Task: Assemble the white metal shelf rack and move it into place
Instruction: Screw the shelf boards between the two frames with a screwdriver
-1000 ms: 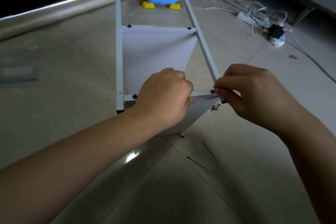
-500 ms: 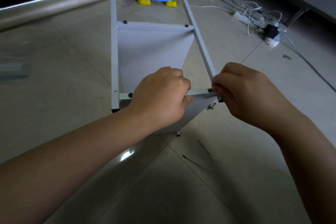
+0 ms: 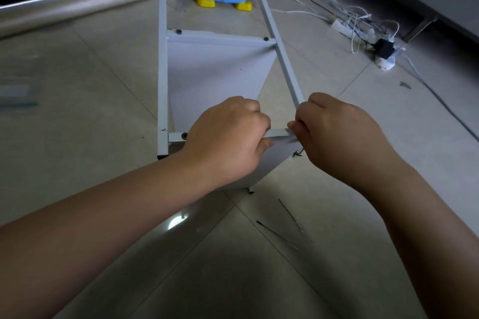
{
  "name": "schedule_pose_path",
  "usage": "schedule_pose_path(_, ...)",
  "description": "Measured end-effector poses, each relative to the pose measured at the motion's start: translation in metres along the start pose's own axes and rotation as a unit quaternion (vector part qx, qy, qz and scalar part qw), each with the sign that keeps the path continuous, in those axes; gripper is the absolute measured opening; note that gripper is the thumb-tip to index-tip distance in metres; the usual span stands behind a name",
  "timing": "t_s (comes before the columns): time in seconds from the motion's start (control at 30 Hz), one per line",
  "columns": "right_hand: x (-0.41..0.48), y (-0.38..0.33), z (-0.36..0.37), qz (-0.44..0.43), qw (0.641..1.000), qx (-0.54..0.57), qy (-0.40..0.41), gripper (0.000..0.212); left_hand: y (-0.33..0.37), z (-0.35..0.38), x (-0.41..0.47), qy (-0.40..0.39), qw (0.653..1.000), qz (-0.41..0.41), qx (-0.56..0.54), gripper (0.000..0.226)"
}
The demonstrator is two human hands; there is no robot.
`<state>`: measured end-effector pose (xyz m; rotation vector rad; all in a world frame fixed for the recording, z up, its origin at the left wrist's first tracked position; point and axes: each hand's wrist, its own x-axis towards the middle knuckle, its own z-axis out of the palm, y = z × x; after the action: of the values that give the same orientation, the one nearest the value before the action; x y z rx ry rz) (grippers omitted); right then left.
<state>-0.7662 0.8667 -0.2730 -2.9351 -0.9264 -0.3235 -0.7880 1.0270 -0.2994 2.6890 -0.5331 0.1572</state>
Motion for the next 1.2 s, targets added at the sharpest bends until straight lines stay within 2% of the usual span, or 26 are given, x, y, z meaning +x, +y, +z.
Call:
schedule_pose_path(0.2, -0.003, 0.005, 0.003, 0.013, 0.999, 0.034, -0.012, 0.029, -0.001, 0.0, 0.0, 0.007, 1.0, -0.002, 0.004, 0.033)
schedule_pose_path(0.3, -0.002, 0.007, -0.007, -0.011, 0.998, 0.043, -0.048, 0.024, -0.002, 0.0, -0.002, 0.04, 0.999, 0.013, -0.004, 0.03)
schedule_pose_path(0.4, 0.005, 0.004, -0.016, -0.022, 0.991, 0.022, -0.127, 0.014, -0.001, -0.003, -0.001, 0.046, 0.999, 0.014, 0.003, 0.027)
schedule_pose_path(0.53, 0.01, 0.006, -0.019, -0.013, 0.99, 0.026, -0.139, 0.012, -0.003, -0.001, 0.001, 0.049, 0.999, 0.013, 0.012, 0.027)
schedule_pose_path(0.67, 0.006, 0.001, -0.02, 0.011, 0.993, 0.034, -0.117, 0.015, -0.003, -0.003, 0.003, 0.042, 0.999, 0.02, 0.022, 0.02)
schedule_pose_path(0.87, 0.007, 0.003, -0.006, 0.039, 0.996, 0.031, -0.077, 0.022, -0.006, 0.001, 0.005, 0.043, 0.999, 0.005, 0.012, 0.029)
schedule_pose_path(1.0, 0.003, 0.004, 0.009, 0.035, 0.998, 0.053, 0.028, 0.032, -0.007, 0.003, 0.004, 0.058, 0.998, 0.006, 0.013, 0.024)
schedule_pose_path(1.2, 0.007, 0.002, 0.01, 0.142, 0.97, 0.154, 0.126, 0.04, -0.01, 0.004, 0.007, 0.062, 0.998, 0.023, 0.021, 0.02)
